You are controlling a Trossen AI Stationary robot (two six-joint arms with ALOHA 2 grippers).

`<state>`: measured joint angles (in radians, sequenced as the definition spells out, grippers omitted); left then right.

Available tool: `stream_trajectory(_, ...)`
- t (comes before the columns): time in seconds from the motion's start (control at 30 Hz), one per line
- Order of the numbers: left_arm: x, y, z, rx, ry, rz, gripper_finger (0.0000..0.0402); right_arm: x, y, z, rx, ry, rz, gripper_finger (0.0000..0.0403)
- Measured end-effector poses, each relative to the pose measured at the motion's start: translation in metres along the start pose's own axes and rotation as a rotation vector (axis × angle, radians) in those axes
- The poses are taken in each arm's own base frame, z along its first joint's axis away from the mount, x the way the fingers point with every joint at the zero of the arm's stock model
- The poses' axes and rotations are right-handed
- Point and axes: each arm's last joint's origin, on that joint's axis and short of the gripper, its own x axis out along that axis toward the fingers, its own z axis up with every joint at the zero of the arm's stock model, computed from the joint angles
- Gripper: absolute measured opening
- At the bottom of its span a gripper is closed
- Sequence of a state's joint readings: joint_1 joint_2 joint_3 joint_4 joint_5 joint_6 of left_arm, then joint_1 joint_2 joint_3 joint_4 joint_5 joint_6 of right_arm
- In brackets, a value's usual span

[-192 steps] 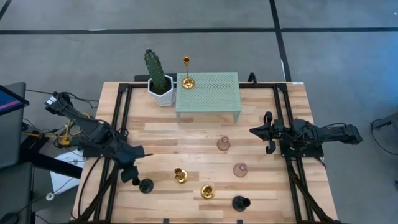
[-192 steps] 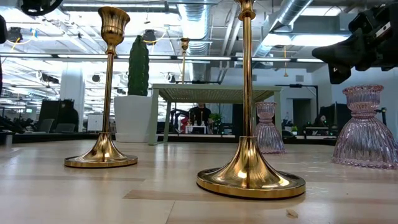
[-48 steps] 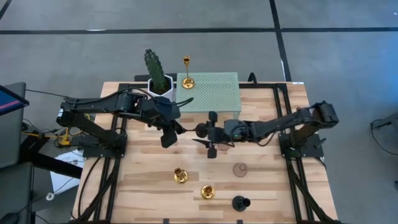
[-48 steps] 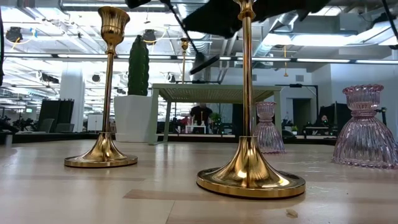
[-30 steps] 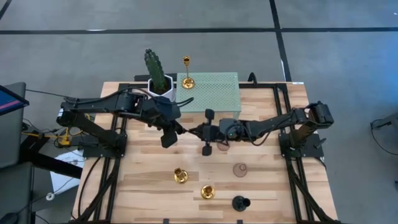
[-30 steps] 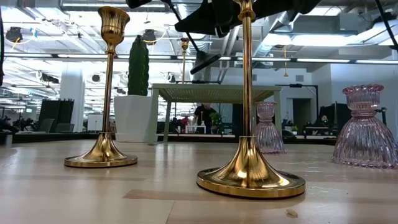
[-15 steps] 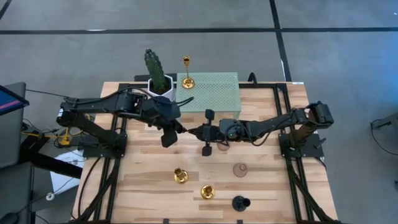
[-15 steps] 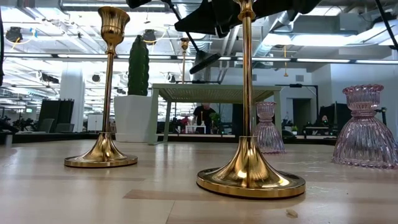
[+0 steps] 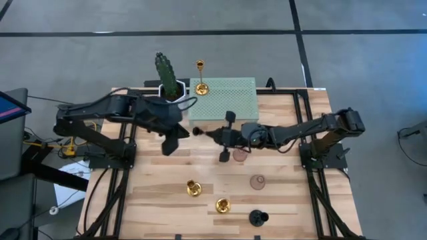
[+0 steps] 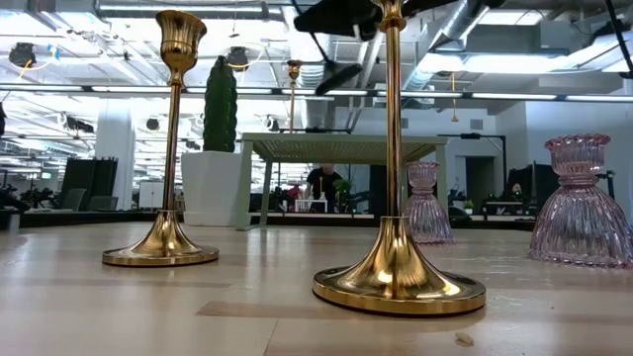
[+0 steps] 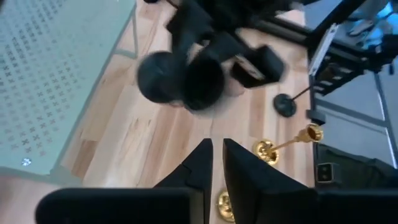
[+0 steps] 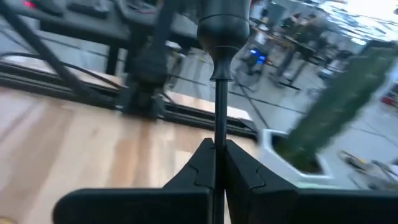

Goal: Pick & Place candle stick holders
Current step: Put the left black candle holder on the shelf

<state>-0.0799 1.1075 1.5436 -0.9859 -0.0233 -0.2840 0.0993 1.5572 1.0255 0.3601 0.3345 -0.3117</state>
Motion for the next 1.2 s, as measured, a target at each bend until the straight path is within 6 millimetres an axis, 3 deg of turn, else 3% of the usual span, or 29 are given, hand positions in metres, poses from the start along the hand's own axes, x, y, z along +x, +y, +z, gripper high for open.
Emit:
stream_trajectory(0.2,-0.019,-0.003,-0.003,0.012,-0.053,-0.028,0.0037,-0.010,-0.022,0.002,0.017,-0.034,-0.068,0.0001)
stream_trajectory(0.37,-0.020,-0.011,-0.006,0.078,-0.051,-0.053,0.0037,-0.020,-0.043,-0.014,0.066,-0.120,-0.167,0.0001)
stream_trajectory(0.57,-0.009,-0.025,-0.010,0.272,-0.061,-0.001,0.0037,-0.033,-0.073,-0.041,0.215,-0.336,-0.214,0.0000)
stream_trajectory(0.7,0.006,-0.033,-0.024,0.350,-0.052,0.042,0.0024,-0.033,-0.092,-0.051,0.264,-0.328,-0.261,0.0000)
stream_trajectory(1.0,0.024,-0.039,-0.059,0.374,-0.050,0.073,0.0007,-0.028,-0.135,-0.048,0.302,-0.316,-0.275,0.0000)
stream_trajectory(1.2,0.025,-0.041,-0.077,0.370,-0.137,0.068,0.0005,-0.028,-0.146,-0.053,0.366,-0.323,-0.295,0.0000)
